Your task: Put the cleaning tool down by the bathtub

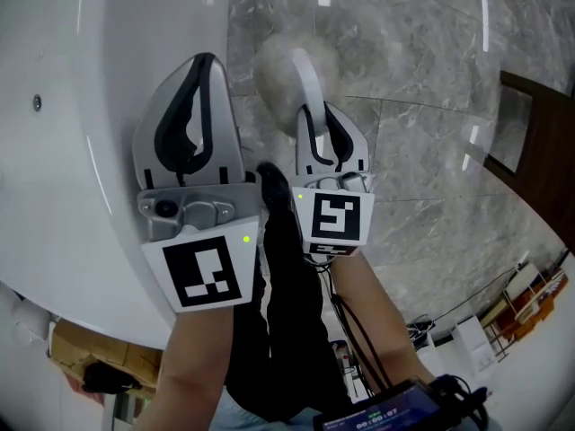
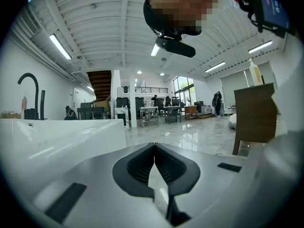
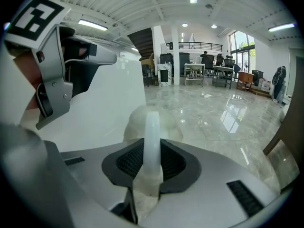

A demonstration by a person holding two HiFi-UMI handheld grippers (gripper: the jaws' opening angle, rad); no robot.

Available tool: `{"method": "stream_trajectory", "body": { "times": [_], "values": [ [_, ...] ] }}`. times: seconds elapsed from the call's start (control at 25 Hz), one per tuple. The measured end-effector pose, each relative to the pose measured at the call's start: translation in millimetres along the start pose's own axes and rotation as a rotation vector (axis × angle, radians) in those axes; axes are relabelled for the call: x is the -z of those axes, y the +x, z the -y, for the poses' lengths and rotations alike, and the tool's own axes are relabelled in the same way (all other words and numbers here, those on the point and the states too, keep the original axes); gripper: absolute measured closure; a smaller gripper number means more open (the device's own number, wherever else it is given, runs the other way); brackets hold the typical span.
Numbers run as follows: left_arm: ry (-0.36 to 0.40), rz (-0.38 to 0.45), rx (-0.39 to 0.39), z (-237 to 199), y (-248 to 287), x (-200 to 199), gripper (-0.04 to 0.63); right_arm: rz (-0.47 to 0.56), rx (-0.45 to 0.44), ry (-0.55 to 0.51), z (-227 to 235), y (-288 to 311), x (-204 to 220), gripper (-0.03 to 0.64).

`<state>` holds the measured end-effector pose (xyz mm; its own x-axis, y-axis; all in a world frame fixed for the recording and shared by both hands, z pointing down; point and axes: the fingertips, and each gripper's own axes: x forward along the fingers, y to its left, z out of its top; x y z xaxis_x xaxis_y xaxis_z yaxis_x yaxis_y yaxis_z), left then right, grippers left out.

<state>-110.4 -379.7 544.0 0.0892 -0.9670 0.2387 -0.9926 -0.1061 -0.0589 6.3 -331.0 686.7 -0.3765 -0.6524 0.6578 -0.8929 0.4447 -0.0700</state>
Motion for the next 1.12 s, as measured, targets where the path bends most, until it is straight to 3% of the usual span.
{"method": "stream_trajectory", "body": {
  "times": [1.12],
  "values": [
    [-0.052,0.022,-0.084,-1,0,92,0.578,-0.065,-0.04,-0.008,-18,87,119,0.518]
  ]
}}
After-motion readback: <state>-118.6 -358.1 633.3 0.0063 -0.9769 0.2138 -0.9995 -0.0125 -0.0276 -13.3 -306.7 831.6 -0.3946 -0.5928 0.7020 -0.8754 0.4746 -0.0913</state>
